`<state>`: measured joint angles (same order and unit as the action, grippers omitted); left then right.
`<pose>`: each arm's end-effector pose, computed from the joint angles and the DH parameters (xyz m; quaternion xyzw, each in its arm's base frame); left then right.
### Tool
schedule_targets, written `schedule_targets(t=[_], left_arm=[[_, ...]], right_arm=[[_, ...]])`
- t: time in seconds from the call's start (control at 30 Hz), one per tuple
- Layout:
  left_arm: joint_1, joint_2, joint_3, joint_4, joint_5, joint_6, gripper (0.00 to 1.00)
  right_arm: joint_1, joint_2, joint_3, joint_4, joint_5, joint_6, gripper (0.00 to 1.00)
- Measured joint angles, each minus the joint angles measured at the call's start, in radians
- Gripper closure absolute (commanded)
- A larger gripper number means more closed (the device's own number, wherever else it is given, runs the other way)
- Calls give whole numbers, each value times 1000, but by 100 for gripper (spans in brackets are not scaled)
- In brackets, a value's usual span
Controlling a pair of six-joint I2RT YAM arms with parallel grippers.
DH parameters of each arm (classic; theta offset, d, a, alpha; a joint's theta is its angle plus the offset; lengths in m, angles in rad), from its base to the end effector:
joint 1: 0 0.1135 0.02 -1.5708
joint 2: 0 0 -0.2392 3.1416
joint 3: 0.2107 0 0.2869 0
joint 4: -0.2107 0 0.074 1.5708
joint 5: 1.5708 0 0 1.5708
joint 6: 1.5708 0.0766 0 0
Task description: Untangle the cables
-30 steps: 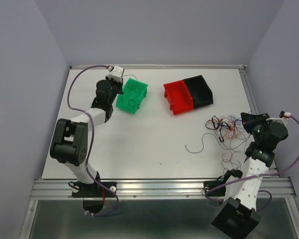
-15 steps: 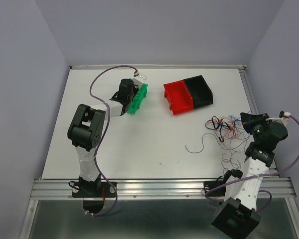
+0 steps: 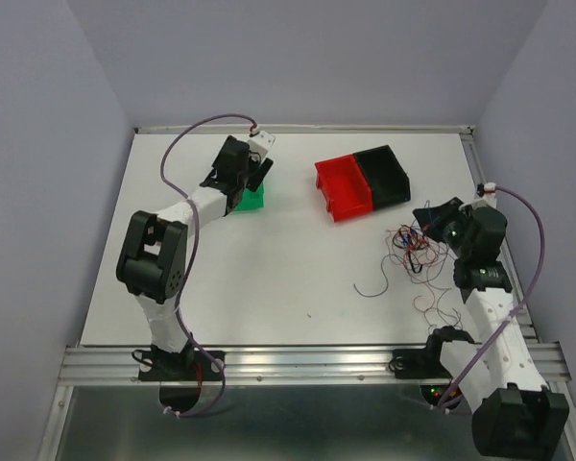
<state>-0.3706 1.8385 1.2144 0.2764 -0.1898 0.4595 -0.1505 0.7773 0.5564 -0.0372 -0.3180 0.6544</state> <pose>0.4585 -0.1627 0.1781 0.2789 0.7678 0.1029 0.5675 0.2787 -0.0180 0.2409 0.2175 0.7576 0.2717 0.5522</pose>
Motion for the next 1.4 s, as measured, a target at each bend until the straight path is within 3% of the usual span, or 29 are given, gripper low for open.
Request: schedule_targets(t=[0.13,0.37,0.57,0.67,0.8,1.1,1.4], left_arm=[[0,-152,0,-19,35,-11,3],[-1,-365,0,-35,161,-41,3],[-11,-417,-49,-91,428,-59,5],[-24,-488,-168,-65,572,-85,4],[-32,-636,-361,11,732,-130,4],[-35,-936,-616,223,986,-114,4],[-131,-1000,-710,281,1045,16,7]], right_arm=[[156,30,58,-35,105,-43,99],[424,114,167,-59,286,-101,99],[816,369,351,-93,487,-190,99],[920,459,436,-97,500,-239,99],[985,506,483,-90,511,-294,99],[1003,481,439,-58,463,-333,99],[1007,517,409,-31,336,-335,99]])
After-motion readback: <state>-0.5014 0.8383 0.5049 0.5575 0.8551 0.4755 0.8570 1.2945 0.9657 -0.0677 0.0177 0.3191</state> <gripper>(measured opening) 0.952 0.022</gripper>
